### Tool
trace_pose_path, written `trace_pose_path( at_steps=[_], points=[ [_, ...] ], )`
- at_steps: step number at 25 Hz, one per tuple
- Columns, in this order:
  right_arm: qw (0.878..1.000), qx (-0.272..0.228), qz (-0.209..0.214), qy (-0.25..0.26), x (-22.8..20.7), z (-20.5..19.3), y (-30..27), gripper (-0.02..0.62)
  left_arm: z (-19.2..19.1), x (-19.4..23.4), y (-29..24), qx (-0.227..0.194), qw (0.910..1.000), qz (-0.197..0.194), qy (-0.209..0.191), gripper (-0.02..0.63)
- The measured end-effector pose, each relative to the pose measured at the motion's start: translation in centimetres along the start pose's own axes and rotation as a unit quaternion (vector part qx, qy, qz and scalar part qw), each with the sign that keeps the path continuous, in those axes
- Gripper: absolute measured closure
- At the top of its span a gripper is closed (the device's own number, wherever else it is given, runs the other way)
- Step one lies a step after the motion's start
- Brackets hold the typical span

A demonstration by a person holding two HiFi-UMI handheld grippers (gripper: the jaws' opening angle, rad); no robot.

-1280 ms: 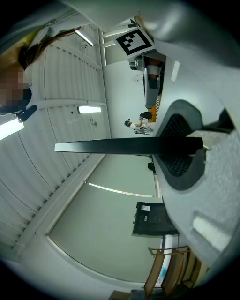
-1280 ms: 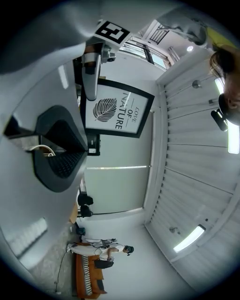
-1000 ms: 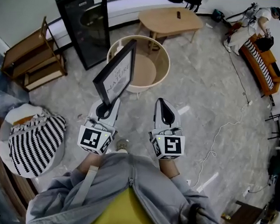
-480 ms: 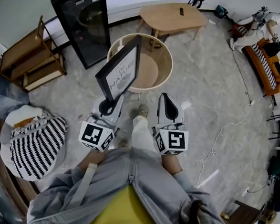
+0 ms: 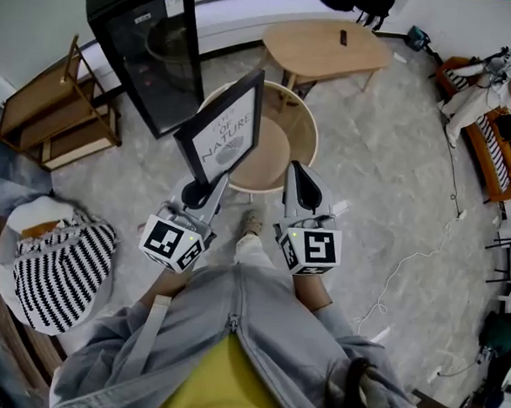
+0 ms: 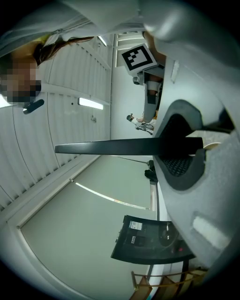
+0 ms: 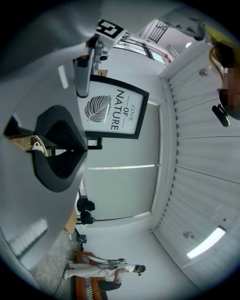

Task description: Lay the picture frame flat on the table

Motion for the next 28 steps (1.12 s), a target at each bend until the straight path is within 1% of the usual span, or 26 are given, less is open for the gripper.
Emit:
trace_pose_path(
  at_steps=[2,6,13,18,24,28],
  points=[
    [1.000,0.000,0.011,-0.001,-2.2,-0.2,-2.6,0.595,-0.4,0.9,-2.9,0.000,1.0000,0.003,0.005,0.568],
    [0.999,-0.007,0.032,0.000,-6.4,-0.7,-8.1,0.595,-0.9,3.1,-8.6,-0.004,1.0000,0.001,0.000,0.568],
    [0.997,-0.012,0.073,0.002,-11.5,-2.5,-16.1,0.595,-3.2,6.9,-16.1,-0.012,0.9998,0.014,0.000,0.568],
    [0.996,-0.010,0.085,-0.002,-13.5,-3.7,-18.7,0.595,-4.0,8.3,-18.8,-0.010,0.9997,0.022,0.000,0.568],
    [0.996,-0.004,0.084,-0.006,-14.0,-4.8,-20.8,0.595,-4.7,10.4,-20.2,0.001,0.9998,0.020,-0.001,0.568],
    [0.997,-0.004,0.078,-0.007,-14.3,-4.7,-21.6,0.595,-4.4,11.0,-21.3,0.011,0.9998,0.014,0.006,0.568]
  ],
)
Point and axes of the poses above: the fingertips, and each gripper's own axes: y backward along the fingers, x to its left, z out of its top, the point moved 4 cm from there along y, backward along the fingers, and after that the axes turned 12 degrees about -x, right-handed, at the moved point
